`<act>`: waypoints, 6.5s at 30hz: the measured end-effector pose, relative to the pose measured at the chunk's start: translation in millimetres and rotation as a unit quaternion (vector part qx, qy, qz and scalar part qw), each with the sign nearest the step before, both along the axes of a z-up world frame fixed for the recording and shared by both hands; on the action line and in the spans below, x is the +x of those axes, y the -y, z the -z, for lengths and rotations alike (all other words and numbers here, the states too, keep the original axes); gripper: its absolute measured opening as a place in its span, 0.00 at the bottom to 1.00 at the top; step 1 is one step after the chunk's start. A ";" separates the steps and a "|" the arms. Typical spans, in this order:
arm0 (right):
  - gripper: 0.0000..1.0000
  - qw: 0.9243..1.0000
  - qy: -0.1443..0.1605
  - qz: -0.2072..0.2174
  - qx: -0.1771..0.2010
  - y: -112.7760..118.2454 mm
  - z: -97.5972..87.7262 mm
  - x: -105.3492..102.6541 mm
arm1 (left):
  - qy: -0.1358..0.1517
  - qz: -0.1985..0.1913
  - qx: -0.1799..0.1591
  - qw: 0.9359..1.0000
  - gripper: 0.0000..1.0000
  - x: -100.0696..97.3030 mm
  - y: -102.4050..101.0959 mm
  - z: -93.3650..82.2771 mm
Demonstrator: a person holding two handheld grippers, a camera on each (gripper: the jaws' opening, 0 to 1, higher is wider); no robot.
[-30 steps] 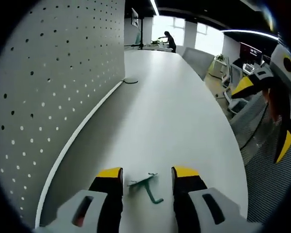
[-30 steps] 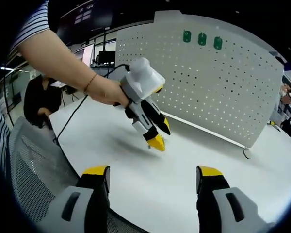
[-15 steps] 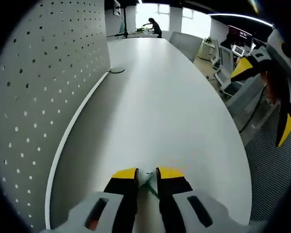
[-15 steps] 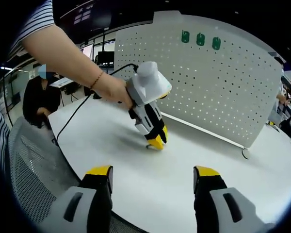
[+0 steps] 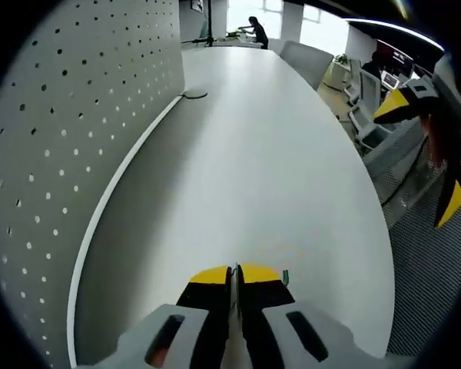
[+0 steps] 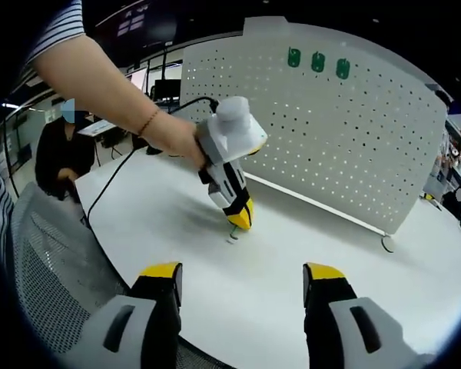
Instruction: Insert the hook assembly into the mounting plate slot until the hook locks in place.
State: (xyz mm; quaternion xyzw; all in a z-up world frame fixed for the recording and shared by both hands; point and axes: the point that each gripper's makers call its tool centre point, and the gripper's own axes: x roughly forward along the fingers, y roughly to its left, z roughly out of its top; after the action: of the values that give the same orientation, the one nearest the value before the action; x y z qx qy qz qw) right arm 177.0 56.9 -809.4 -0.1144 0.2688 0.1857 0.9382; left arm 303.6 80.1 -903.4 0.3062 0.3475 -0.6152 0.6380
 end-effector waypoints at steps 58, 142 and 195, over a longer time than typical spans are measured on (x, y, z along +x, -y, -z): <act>0.60 0.998 0.025 -0.016 0.054 -10.6 -17.9 1.0 | -0.041 -0.372 -0.308 0.875 0.01 -46.4 -91.5 -179.4; 0.00 0.951 -0.014 -0.091 0.295 -135.7 -117.8 28.0 | 0.004 -0.428 -0.475 0.769 0.01 -74.0 -119.3 -213.0; 0.00 0.973 0.163 -0.088 0.140 -113.9 -150.2 54.5 | 0.005 -0.423 -0.401 0.812 0.93 -109.3 -134.0 -164.8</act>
State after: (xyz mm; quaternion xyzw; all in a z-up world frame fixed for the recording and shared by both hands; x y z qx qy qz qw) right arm 231.5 170.8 -659.2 -0.0338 0.0721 0.2822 0.9561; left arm 194.3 214.1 -738.6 -0.1512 0.1623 -0.3676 0.9031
